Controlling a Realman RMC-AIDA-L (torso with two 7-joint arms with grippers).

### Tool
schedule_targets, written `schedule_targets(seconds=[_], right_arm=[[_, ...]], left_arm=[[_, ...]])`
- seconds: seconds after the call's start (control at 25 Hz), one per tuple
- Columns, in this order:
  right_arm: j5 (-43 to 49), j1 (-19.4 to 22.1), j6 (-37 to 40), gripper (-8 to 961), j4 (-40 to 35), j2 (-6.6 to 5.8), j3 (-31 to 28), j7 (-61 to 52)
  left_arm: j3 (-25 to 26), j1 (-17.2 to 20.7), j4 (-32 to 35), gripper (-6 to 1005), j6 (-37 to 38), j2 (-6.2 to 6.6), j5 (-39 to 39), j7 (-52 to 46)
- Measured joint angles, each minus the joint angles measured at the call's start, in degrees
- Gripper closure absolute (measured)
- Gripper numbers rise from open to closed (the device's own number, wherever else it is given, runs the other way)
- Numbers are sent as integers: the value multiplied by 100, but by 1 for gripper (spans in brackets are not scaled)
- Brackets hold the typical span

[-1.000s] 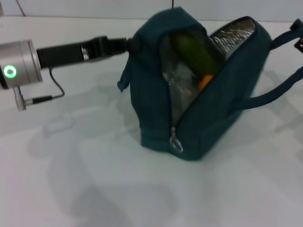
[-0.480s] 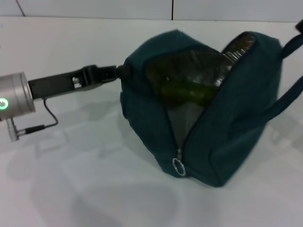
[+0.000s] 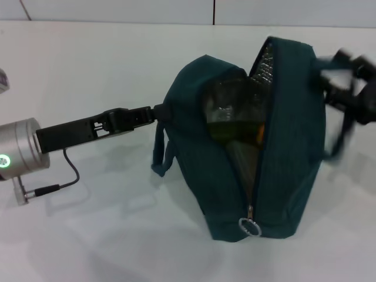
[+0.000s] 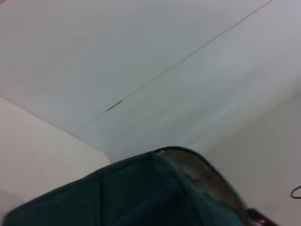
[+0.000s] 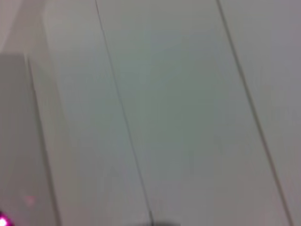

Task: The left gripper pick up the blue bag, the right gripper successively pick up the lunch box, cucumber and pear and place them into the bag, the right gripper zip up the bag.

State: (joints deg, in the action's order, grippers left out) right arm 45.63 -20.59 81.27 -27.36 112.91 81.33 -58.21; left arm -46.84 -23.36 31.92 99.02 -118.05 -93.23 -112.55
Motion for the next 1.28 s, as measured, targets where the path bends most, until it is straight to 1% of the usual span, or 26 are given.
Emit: schedule_targets(seconds=[0.12, 0.24, 0.52, 0.6, 0.68, 0.72, 0.76, 0.88, 0.92, 1.04, 1.16, 1.24, 1.28], right_arm=[[306, -51, -121, 105, 57, 31, 8, -164], [349, 0, 128, 105, 58, 43, 22, -176], [356, 340, 1035, 104, 60, -30, -157, 27], [365, 438, 1337, 104, 67, -72, -191, 176], [366, 543, 1728, 103, 78, -90, -299, 347], [366, 543, 1728, 103, 78, -90, -299, 347], [369, 664, 2282, 103, 88, -71, -422, 656], [385, 727, 2801, 105, 90, -55, -453, 912], [392, 730, 2905, 106, 90, -54, -467, 950], [454, 673, 2835, 108, 133, -57, -619, 799], [839, 485, 2905, 111, 191, -74, -630, 543], [1254, 300, 2989, 111, 196, -33, -620, 275], [1474, 184, 3008, 111, 196, 17, -616, 131]], left_arm=[[5, 9, -2, 931, 120, -20, 86, 54], [9, 47, -4, 931, 135, -24, 105, 88], [9, 78, -79, 931, 91, -14, 103, 235], [9, 75, -101, 931, 69, -4, 106, 258], [9, 70, -110, 931, 26, -2, 103, 260], [9, 68, -113, 931, 6, -1, 98, 261], [8, 65, -115, 931, -25, 2, 86, 261], [8, 64, -170, 931, -116, 16, 69, 262], [9, 63, -190, 931, -143, 20, 68, 263], [8, 63, -216, 931, -186, 25, 65, 265], [8, 75, -247, 931, -234, 26, 63, 292], [9, 76, -256, 931, -287, 28, 63, 312], [8, 71, -257, 931, -306, 28, 63, 319]])
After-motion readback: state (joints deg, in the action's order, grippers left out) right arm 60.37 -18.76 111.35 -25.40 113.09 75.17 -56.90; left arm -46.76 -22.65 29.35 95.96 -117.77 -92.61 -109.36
